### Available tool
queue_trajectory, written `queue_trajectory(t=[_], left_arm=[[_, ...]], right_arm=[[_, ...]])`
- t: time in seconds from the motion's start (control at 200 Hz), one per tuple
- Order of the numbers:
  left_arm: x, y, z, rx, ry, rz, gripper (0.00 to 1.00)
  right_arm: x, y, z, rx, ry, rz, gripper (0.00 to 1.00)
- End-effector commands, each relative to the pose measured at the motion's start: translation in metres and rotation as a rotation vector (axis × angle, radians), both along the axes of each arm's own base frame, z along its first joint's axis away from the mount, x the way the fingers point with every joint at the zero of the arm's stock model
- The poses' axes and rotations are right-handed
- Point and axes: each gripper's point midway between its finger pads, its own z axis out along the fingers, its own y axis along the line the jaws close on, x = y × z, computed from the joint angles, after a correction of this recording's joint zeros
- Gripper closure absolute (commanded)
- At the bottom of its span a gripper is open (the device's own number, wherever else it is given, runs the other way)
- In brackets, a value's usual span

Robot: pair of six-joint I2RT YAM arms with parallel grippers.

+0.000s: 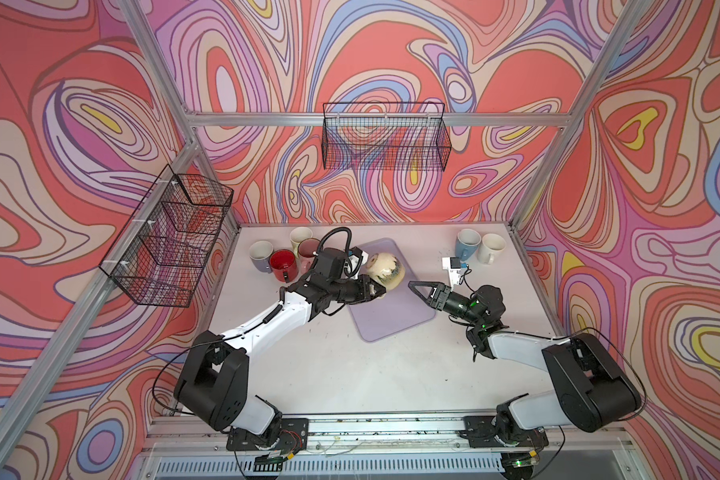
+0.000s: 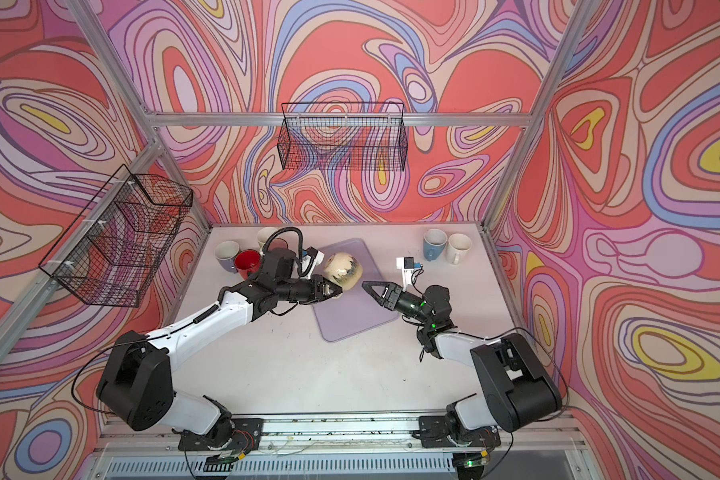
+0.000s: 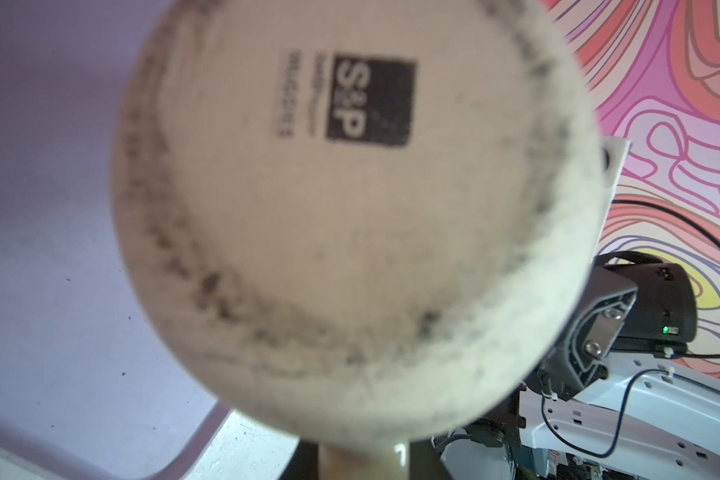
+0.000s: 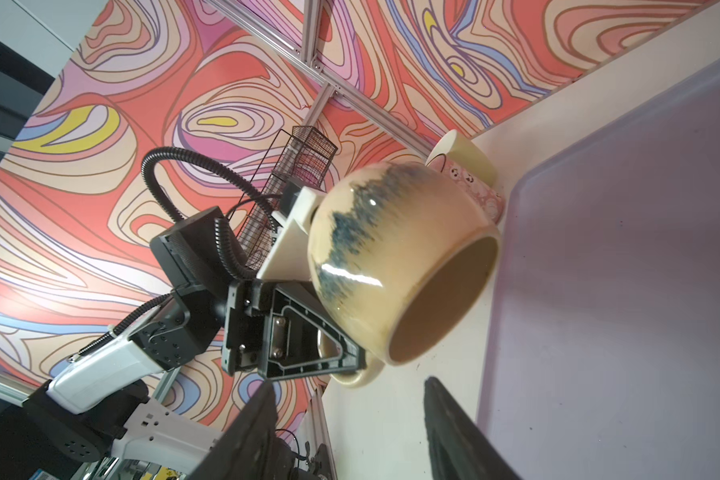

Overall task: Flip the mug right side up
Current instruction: 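Carry the cream mug toward the right gripper while the right gripper reaches to it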

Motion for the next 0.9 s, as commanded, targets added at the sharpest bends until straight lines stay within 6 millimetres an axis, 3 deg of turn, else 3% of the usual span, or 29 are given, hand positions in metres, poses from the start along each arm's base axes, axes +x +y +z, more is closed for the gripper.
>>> queue_trajectory(t=[0.0, 0.601, 0.896], left_arm=[[-0.002, -0.012, 0.048, -0.114, -0.146, -0.044, 1.00], [-0.012, -0.007, 0.063, -0.103, -0.186, -0.035, 1.00], [-0.017, -0.017, 0.058, -0.119, -0.166, -0.059, 1.00]], right_arm=[[-0.004, 0.010, 0.016, 0.040, -0.045, 0.049, 0.42], [-0.011, 0.011, 0.002, 0.051, -0.019, 0.045, 0.42], [-0.011, 0.016, 0.014, 0.061, -0.055, 0.071, 0.42]])
